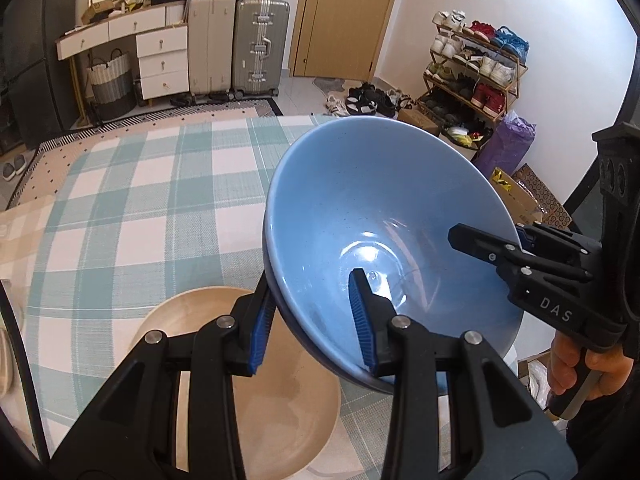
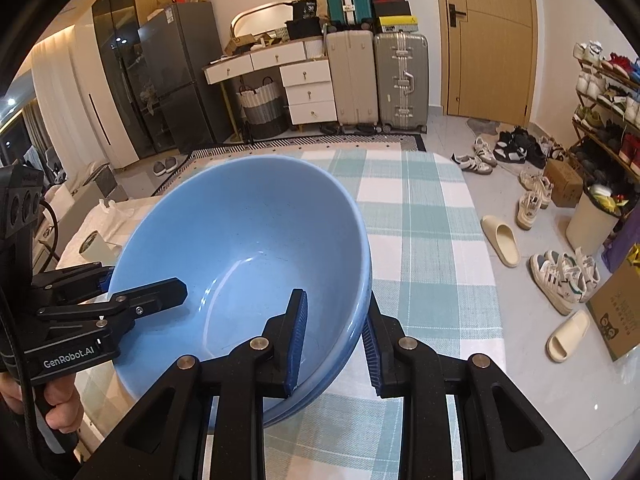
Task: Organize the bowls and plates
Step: 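Lift the nested blue bowls with both tools and carry them over the cream plate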
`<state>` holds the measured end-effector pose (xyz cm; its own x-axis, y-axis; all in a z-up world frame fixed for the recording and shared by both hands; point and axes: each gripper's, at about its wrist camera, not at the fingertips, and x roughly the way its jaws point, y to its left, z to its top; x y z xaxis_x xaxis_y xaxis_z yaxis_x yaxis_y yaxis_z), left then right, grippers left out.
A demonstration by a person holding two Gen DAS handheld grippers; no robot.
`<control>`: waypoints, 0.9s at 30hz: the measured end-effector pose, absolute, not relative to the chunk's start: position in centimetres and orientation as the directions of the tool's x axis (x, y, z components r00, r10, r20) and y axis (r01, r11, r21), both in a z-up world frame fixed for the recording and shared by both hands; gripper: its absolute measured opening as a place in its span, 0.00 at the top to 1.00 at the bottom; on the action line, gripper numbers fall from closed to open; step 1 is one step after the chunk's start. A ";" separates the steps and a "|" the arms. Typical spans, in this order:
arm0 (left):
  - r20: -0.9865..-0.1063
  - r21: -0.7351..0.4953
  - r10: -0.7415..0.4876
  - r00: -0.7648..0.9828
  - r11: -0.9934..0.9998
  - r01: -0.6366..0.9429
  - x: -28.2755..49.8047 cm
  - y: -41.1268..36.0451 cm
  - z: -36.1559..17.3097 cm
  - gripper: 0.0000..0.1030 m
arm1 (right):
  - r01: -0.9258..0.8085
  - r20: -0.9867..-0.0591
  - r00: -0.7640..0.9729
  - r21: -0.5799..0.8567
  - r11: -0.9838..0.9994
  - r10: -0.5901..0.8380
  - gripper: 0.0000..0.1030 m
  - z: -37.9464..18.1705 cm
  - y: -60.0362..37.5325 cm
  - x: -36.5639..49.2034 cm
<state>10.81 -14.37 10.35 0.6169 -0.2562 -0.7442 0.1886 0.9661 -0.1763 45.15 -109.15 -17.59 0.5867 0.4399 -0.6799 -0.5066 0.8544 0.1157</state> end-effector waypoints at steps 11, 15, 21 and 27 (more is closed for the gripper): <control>-0.697 -0.152 -0.197 0.690 0.980 0.126 4.9 -9.9 15.0 0.68 | -0.560 -0.640 0.595 0.103 0.822 0.486 0.74 -13.9 -105.7 40.5; -0.692 -0.141 -0.167 0.702 0.985 0.095 3.2 -7.9 15.6 0.68 | -0.584 -0.641 0.579 0.104 0.805 0.503 0.74 -14.1 -103.6 39.4; -0.695 -0.133 -0.129 0.707 0.990 0.049 1.4 -4.9 15.1 0.68 | -0.611 -0.654 0.549 0.111 0.784 0.521 0.74 -15.0 -100.7 38.8; -0.717 -0.145 -0.114 0.687 0.989 0.013 1.0 -2.2 12.8 0.68 | -0.628 -0.683 0.516 0.109 0.770 0.517 0.74 -17.0 -97.7 39.0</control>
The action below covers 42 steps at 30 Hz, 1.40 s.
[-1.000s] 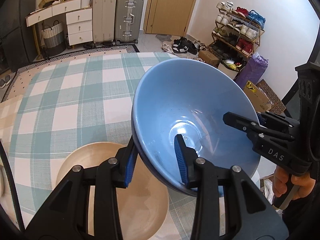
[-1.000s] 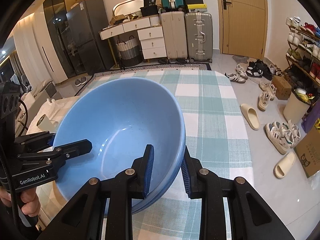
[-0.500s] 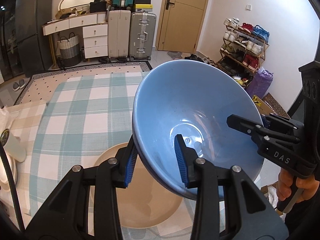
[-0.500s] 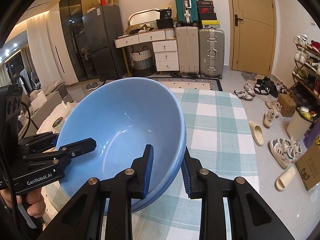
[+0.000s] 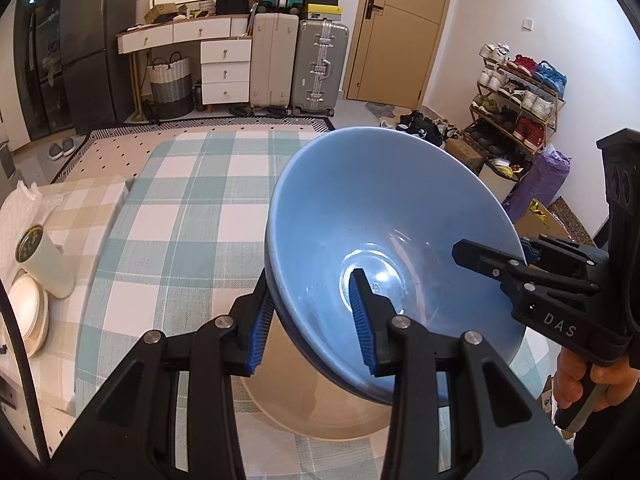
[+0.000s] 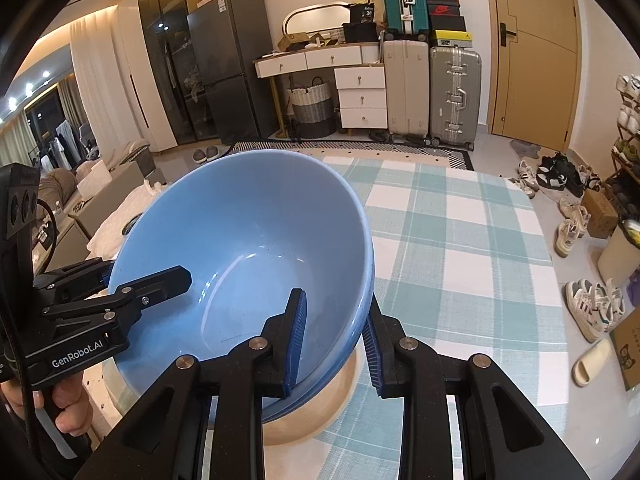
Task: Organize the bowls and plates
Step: 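Lift the nested blue bowls with both tools and carry them over the cream plate, then lower the nested blue bowls onto the cream plate with both tools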
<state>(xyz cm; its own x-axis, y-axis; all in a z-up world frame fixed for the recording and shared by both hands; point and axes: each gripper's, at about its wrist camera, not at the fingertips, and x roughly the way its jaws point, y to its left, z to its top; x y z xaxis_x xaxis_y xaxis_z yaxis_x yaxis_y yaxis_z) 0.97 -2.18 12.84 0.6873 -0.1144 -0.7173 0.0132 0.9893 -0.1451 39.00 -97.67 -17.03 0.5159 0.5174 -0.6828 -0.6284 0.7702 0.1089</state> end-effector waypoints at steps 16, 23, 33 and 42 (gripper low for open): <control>-0.781 -0.188 -0.126 0.612 0.981 -0.038 4.9 1.1 4.3 0.68 | -0.638 -0.752 0.466 0.079 0.766 0.466 0.73 -21.7 -94.0 40.9; -0.788 -0.202 -0.138 0.599 0.979 -0.039 6.1 1.5 2.6 0.68 | -0.634 -0.763 0.456 0.082 0.769 0.458 0.73 -22.6 -93.7 41.7; -0.787 -0.201 -0.133 0.602 0.979 -0.046 7.1 1.6 2.7 0.68 | -0.619 -0.769 0.446 0.105 0.778 0.458 0.73 -23.1 -93.7 42.4; -0.787 -0.196 -0.127 0.603 0.979 -0.049 7.9 1.3 3.1 0.68 | -0.614 -0.772 0.440 0.113 0.781 0.458 0.73 -23.2 -93.8 43.0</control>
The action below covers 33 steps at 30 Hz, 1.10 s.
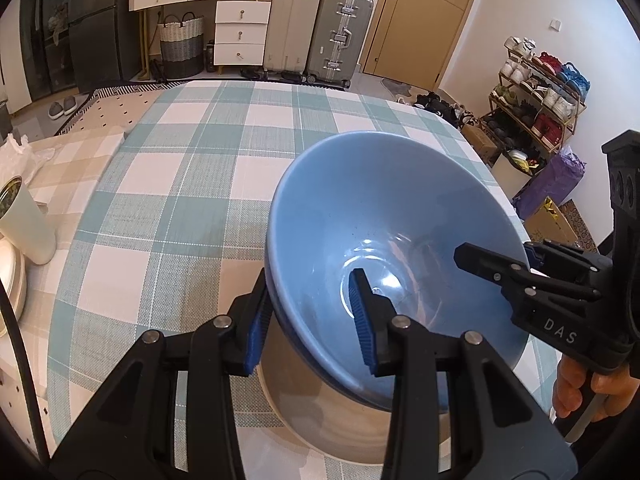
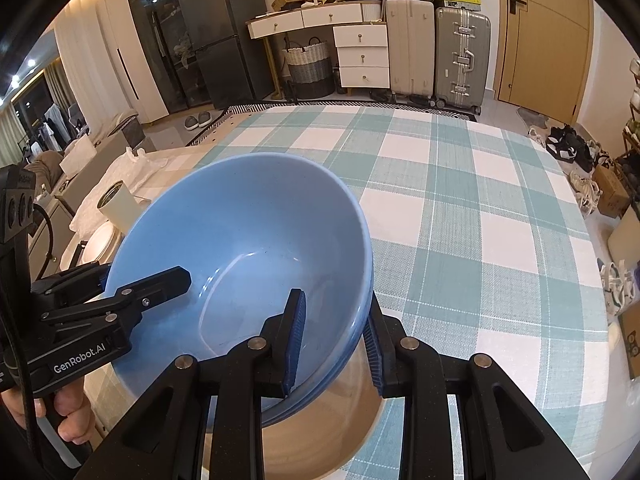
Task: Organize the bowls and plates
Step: 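Lower the nested blue bowls onto the cream plate with both tools, then open both tools to release the bowls on the cream plate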
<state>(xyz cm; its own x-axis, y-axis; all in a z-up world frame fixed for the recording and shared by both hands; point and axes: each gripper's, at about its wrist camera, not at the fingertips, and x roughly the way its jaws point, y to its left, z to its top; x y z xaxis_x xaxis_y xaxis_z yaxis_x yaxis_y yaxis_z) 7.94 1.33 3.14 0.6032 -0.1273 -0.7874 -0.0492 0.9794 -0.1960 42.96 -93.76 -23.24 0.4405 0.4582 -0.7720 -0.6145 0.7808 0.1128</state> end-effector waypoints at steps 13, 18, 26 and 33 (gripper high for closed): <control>-0.747 -0.130 -0.098 0.657 0.992 0.001 7.3 1.1 4.2 0.28 | -0.651 -0.746 0.464 0.078 0.755 0.477 0.40 -22.6 -93.7 42.4; -0.706 -0.101 -0.081 0.703 0.995 0.014 6.2 1.5 5.0 0.24 | -0.659 -0.734 0.466 0.083 0.747 0.493 0.24 -22.5 -94.2 42.1; -0.629 -0.106 -0.082 0.773 0.994 0.019 4.1 3.0 6.2 0.02 | -0.692 -0.672 0.497 0.075 0.718 0.549 0.08 -21.6 -95.6 40.8; -0.554 -0.097 -0.091 0.827 0.994 0.045 1.3 4.2 6.5 0.02 | -0.717 -0.564 0.548 0.065 0.694 0.618 0.01 -20.6 -98.0 39.2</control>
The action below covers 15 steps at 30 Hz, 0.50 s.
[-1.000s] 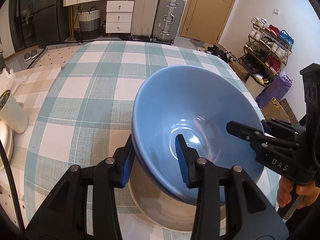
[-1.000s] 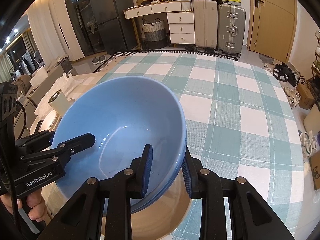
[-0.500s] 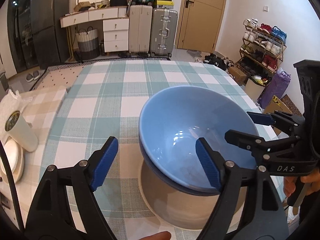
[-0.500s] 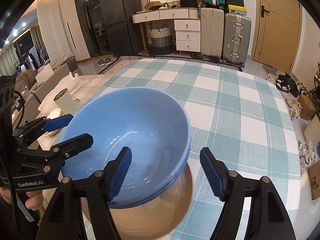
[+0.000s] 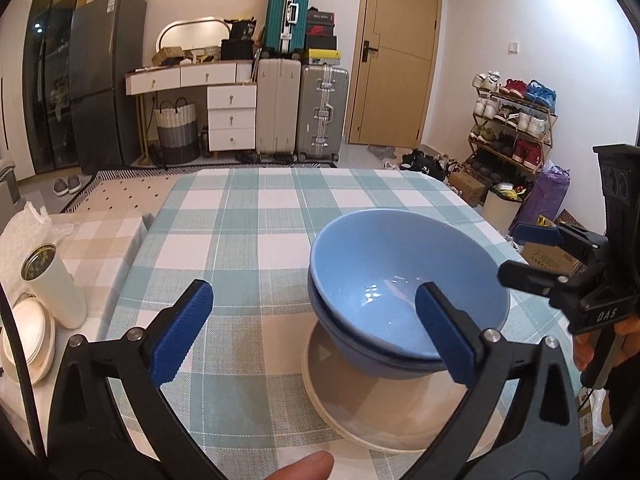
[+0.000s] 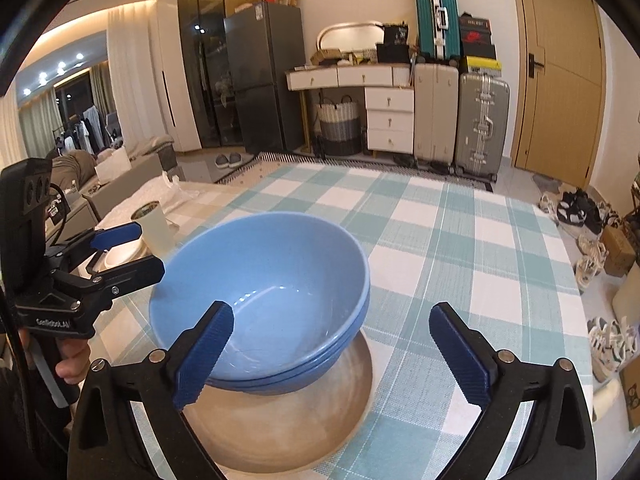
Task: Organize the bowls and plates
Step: 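Open both tools to release the bowls on the cream plate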
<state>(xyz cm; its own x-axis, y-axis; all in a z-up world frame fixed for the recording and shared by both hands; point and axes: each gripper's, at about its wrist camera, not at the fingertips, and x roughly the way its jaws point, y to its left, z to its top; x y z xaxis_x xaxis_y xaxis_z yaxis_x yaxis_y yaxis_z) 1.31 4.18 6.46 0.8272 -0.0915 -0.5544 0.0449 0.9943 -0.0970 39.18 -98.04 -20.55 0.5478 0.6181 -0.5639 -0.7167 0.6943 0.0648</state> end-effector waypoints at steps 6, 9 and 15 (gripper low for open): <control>-0.514 -0.092 -0.089 0.853 0.995 0.048 -0.8 5.5 5.7 0.02 | -0.732 -0.485 0.574 0.056 0.679 0.660 0.01 -20.7 -100.5 38.0; -0.497 -0.087 -0.082 0.864 0.995 0.044 -1.7 6.3 5.3 0.02 | -0.738 -0.457 0.587 0.039 0.674 0.668 0.01 -20.9 -101.4 37.4; -0.484 -0.076 -0.087 0.871 0.995 0.057 -3.0 7.3 3.8 0.02 | -0.750 -0.414 0.598 0.013 0.661 0.686 0.01 -22.0 -103.1 36.2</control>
